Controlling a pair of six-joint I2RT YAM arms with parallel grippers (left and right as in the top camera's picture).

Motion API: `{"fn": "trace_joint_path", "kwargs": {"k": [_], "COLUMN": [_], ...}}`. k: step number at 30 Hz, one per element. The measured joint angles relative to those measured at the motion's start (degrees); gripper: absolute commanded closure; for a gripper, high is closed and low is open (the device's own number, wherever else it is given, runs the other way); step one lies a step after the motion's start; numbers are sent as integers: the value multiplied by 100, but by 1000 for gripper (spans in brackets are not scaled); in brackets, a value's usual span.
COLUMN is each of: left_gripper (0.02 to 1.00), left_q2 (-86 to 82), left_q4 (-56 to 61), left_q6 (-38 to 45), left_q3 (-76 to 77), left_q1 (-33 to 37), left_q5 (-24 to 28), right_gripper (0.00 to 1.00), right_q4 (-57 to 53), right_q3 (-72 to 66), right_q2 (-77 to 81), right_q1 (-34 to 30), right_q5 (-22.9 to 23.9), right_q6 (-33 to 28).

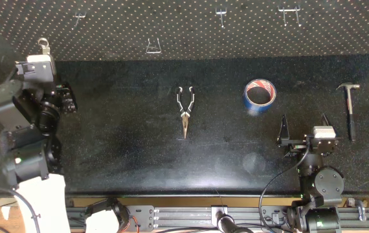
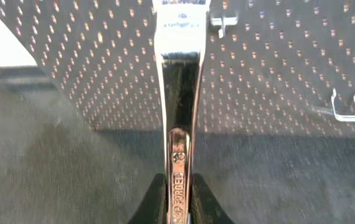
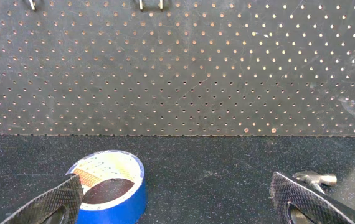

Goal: Place Tools Onto Pegboard

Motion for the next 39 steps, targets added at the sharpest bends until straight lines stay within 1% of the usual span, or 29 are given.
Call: {"fn": "trace_joint_path", "kwargs": {"k": [3,10,14,18,20,29,31,36,39], "left_gripper": [989,987,989,987,989,989,991,987,989], "left_q2": [101,603,769,774,828,1648,1652,1665,1740], "left_q4": [339,962,898,431,431,1370,1412,1471,1696], "left_q6": [-13,-15,-15,-15,-13,-13,-9,11,13], "left_q3": [-269,-343,-343,-343,-343,-348,-348,-348,-348], "left_q1": [0,-7,-267,-282,-282,-282,-358,-824,-890], "left_q5": [0,13,50,72,70,92,114,127,-68], "right_gripper": [23,23,23,23,23,23,23,23,23], "right_q4": [0,0,0,2,2,0,0,2,0], "right_q3": [2,0,2,2,2,0,2,0,2], "right_q2": [0,0,0,0,0,0,0,0,0], "right_q1": [0,0,0,0,0,0,0,0,0], "right_q5": [0,2,0,2,0,2,0,2,0], "right_q6": [0,0,0,0,0,0,0,0,0]}}
